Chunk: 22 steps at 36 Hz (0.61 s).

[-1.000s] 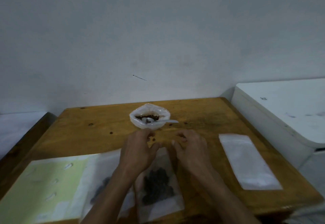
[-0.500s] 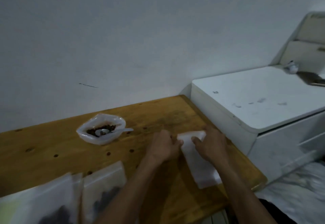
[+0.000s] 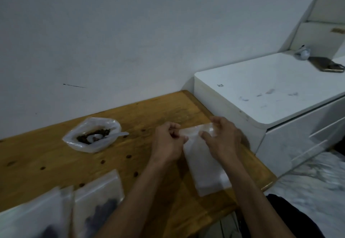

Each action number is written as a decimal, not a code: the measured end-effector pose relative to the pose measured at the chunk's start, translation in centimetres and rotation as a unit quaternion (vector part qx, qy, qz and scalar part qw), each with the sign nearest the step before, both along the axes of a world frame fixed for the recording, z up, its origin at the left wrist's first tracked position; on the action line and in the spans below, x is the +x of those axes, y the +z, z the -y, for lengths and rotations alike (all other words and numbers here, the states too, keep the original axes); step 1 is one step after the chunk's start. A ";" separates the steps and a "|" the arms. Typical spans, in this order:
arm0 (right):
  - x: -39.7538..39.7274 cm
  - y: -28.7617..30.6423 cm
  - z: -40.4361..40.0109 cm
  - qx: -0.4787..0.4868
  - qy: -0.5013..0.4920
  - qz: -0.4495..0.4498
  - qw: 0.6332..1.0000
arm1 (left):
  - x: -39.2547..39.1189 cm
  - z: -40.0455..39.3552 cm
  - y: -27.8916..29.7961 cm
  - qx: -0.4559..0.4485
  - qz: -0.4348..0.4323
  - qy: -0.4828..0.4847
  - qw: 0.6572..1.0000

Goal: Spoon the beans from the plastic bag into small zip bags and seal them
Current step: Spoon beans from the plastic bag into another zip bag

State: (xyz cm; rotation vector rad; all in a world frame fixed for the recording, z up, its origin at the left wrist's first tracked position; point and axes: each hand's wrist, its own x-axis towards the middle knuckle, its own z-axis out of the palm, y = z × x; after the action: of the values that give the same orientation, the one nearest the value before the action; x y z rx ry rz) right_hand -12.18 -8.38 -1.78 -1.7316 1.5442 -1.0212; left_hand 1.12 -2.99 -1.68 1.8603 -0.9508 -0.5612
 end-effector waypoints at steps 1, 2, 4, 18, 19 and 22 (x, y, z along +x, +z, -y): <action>-0.2 0.6 -0.1 -0.002 0.002 0.030 1.000 | 0.1 -0.2 0.4 -0.016 -0.027 -0.001 1.000; -0.3 1.3 -0.2 0.002 0.009 0.064 0.998 | 0.3 -0.4 0.9 -0.033 -0.057 -0.006 0.998; -0.5 2.7 -0.5 0.025 0.036 0.136 0.990 | 0.9 -1.1 2.2 -0.072 -0.133 -0.018 0.988; 7.6 6.6 -5.2 0.170 0.326 0.327 0.871 | 10.0 -10.0 7.4 -0.166 -0.077 0.002 0.983; 8.5 6.7 -5.7 0.183 0.342 0.314 0.866 | 10.8 -10.7 7.5 -0.166 -0.061 0.010 0.984; 10.9 7.2 -7.0 0.196 0.403 0.265 0.854 | 13.0 -13.0 7.9 -0.152 -0.023 0.021 0.988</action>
State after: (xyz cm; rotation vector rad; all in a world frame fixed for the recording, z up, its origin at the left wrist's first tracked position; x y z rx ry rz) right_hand -1.27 -1.36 5.40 -1.4083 0.5145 -0.5964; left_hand 14.08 10.02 6.17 1.5829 -0.9109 -0.4064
